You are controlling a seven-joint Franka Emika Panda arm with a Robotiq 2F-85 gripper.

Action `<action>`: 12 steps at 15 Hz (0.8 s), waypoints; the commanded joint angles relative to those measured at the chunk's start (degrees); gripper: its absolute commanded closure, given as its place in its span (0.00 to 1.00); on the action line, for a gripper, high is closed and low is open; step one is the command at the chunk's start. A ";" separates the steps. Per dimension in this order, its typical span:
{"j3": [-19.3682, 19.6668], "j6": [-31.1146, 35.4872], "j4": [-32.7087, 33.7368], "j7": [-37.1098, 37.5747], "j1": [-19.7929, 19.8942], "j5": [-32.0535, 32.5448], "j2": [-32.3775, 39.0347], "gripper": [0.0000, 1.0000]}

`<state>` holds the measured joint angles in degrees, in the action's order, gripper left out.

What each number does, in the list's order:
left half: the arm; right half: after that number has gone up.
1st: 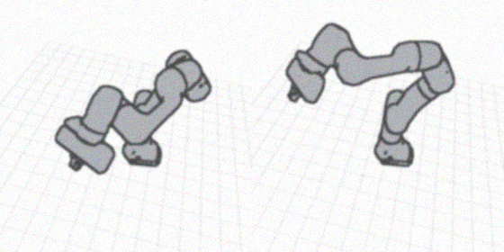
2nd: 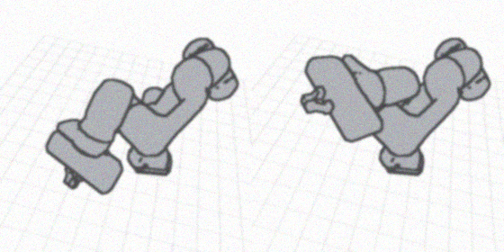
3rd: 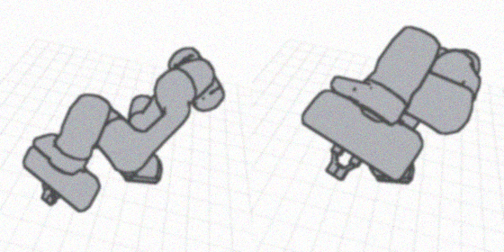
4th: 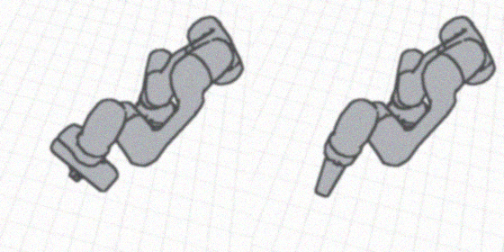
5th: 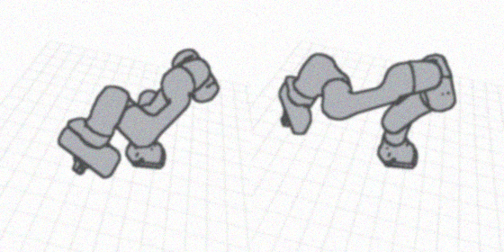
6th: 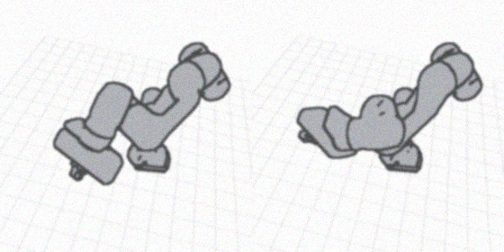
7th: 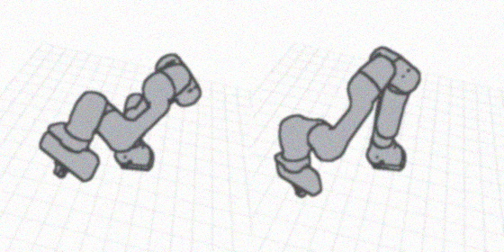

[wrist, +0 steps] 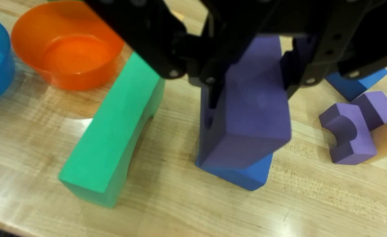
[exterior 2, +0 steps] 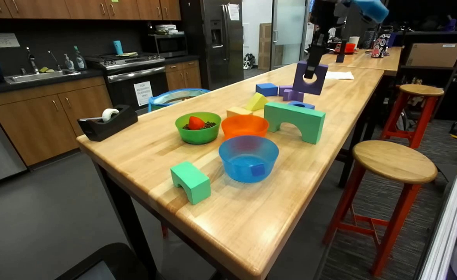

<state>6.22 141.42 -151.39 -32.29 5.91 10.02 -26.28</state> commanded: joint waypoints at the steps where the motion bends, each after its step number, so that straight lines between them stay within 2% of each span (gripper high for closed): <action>1: -0.65 -1.00 -1.94 3.39 -0.97 3.22 -2.71 0.84; 12: -3.57 -3.85 -4.70 8.90 -3.34 4.74 -7.95 0.84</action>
<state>3.33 139.46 -154.69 -25.86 3.55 13.15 -30.47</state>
